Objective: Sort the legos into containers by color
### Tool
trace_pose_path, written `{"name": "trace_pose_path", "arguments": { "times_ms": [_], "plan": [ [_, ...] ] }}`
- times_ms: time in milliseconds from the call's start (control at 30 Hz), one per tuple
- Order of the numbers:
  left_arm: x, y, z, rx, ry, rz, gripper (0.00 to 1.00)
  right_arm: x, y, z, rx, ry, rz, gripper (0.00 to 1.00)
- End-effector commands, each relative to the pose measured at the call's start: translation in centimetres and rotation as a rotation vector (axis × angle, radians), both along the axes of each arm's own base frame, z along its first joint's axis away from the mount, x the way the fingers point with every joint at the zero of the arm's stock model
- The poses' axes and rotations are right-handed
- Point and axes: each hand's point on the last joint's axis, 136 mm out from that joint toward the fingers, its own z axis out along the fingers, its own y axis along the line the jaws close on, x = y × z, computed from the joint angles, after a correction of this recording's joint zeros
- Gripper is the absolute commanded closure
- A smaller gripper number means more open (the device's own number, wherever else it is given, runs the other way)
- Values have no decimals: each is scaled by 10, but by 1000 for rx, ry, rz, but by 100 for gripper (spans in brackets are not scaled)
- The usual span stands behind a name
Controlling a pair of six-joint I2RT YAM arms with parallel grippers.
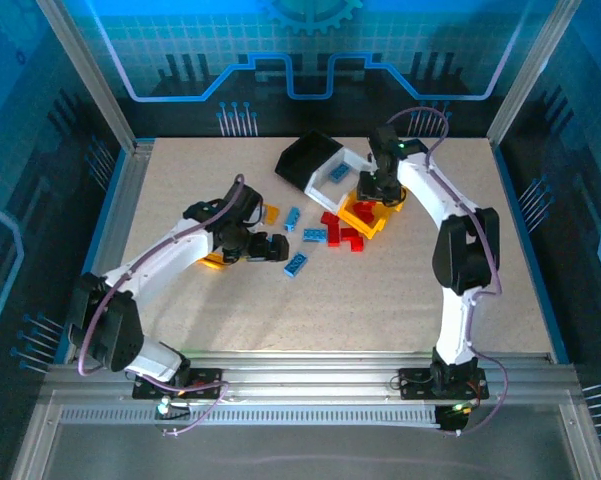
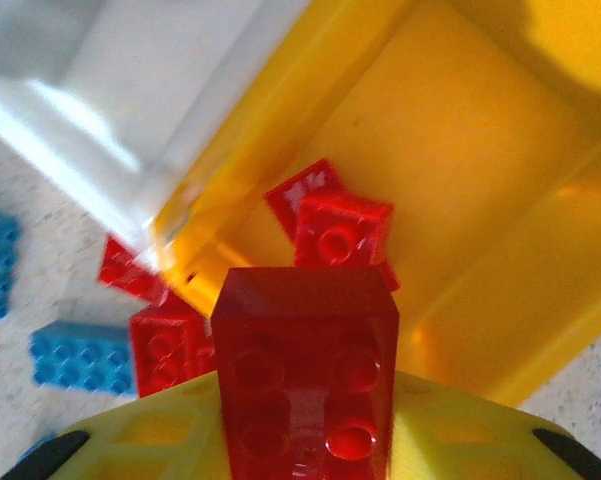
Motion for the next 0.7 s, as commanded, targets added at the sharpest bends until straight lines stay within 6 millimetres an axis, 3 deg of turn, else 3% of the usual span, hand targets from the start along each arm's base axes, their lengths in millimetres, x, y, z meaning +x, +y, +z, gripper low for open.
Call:
{"name": "trace_pose_path", "arguments": {
  "times_ms": [0, 167, 333, 467, 667],
  "plan": [
    [-3, 2, -7, 78, 20, -51, 1, 9, -11, -15, -47, 47, -10, 62],
    [-4, -4, -20, 134, 48, -98, 1, 22, -19, -31, -62, 83, -23, 59],
    [2, -13, -30, 141, 64, -119, 1, 26, -21, -27, -60, 78, -24, 52],
    [6, -21, -36, 134, 73, -131, 1, 21, -22, -17, -49, 70, -18, 47],
    [12, -35, -44, 136, 79, -154, 3, -1, -14, 21, -15, -4, -15, 43]
  ]
}}
